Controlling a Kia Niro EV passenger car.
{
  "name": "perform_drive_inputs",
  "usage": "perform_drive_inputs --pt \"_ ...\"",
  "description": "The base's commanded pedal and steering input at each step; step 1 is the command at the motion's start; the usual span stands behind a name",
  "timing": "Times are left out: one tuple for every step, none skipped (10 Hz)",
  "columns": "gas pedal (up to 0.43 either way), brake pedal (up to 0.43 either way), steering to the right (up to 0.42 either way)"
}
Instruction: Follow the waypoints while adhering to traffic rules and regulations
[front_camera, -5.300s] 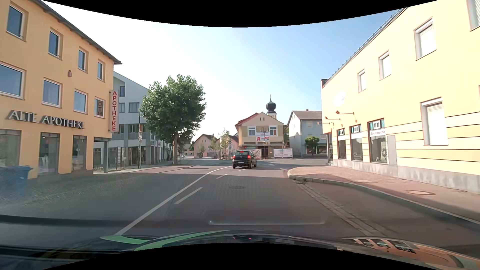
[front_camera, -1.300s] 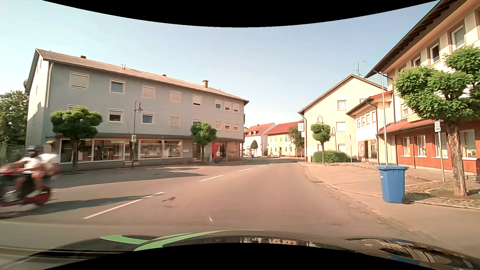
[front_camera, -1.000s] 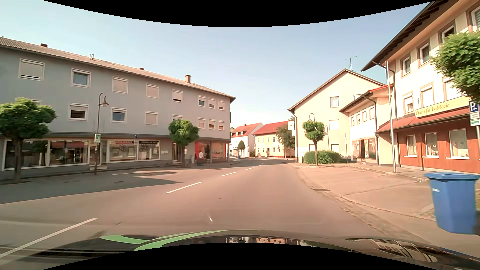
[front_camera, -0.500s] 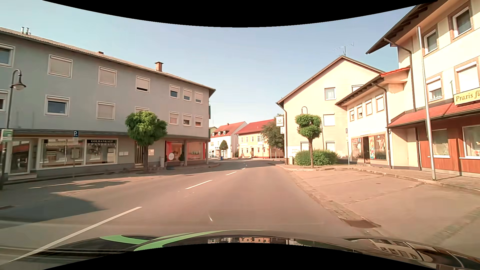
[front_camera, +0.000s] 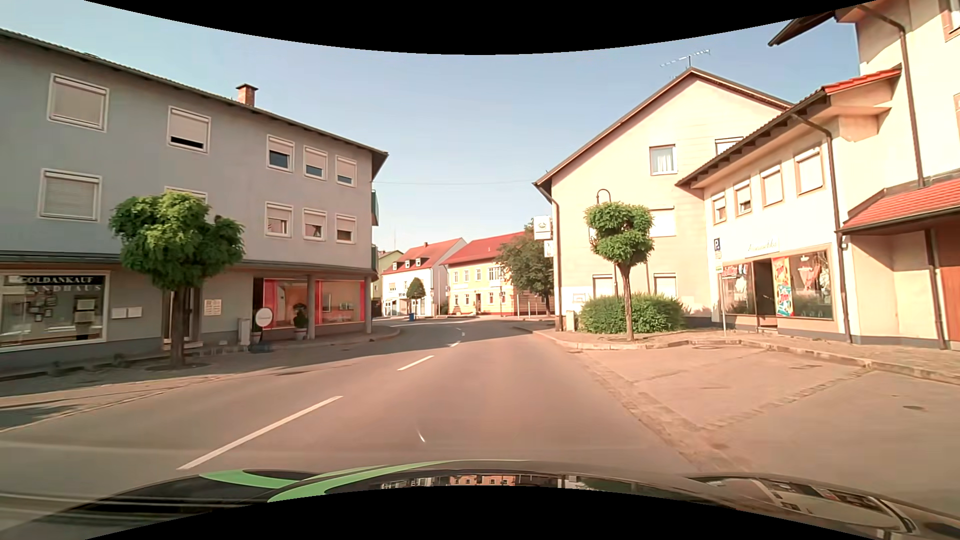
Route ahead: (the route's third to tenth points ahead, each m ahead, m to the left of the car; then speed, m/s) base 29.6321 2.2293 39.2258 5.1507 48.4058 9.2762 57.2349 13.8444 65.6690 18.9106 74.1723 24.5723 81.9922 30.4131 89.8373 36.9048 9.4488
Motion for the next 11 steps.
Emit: perform_drive_inputs --pt "0.130 0.000 0.041" --pt "0.130 0.000 0.032" --pt "0.130 0.000 0.023" --pt "0.130 0.000 0.014" --pt "0.130 0.000 0.010" --pt "0.130 0.000 0.007" --pt "0.130 0.000 0.003" --pt "0.130 0.000 -0.001" --pt "0.130 0.000 -0.004" --pt "0.130 0.000 -0.007" --pt "0.130 0.000 -0.010"
